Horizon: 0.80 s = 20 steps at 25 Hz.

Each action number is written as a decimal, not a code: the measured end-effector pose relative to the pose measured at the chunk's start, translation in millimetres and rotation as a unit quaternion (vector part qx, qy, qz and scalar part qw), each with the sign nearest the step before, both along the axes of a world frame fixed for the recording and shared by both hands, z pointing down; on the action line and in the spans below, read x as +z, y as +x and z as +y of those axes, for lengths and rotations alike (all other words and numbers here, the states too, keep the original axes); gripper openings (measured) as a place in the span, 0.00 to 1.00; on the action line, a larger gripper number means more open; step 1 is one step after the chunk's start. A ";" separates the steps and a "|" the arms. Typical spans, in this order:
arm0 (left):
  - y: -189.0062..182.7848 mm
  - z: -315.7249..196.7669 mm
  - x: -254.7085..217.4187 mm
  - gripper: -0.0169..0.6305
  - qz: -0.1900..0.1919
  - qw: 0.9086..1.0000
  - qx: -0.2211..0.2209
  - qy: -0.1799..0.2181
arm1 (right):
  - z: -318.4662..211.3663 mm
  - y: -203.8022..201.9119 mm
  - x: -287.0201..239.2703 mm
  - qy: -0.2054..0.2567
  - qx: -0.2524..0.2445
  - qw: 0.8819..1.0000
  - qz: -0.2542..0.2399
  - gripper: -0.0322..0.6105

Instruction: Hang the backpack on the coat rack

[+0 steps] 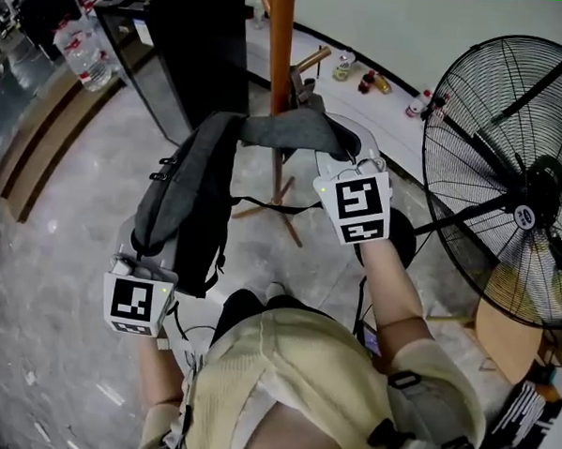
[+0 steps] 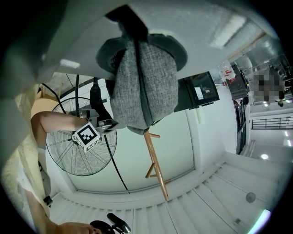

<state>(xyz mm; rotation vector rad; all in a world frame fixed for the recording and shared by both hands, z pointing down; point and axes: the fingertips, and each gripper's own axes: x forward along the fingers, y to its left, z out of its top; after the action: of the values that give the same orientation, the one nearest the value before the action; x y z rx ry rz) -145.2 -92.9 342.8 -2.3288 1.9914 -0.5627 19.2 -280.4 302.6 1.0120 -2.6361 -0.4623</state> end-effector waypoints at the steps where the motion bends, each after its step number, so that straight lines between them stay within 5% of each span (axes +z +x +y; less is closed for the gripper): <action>1: -2.2 -5.1 -1.0 0.12 -0.001 1.000 0.000 0.000 | -5.2 -2.2 0.5 0.000 0.000 1.000 0.002 0.10; 20: -41.7 -77.2 37.4 0.12 -0.005 0.996 0.076 -0.038 | -63.7 -10.8 58.3 -0.047 0.052 0.996 0.057 0.10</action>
<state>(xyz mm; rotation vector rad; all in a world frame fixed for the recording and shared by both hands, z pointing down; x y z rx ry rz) -186.8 -170.1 380.2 -2.4885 1.7970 -0.6497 8.5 -344.1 360.9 1.0552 -2.4653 -0.3584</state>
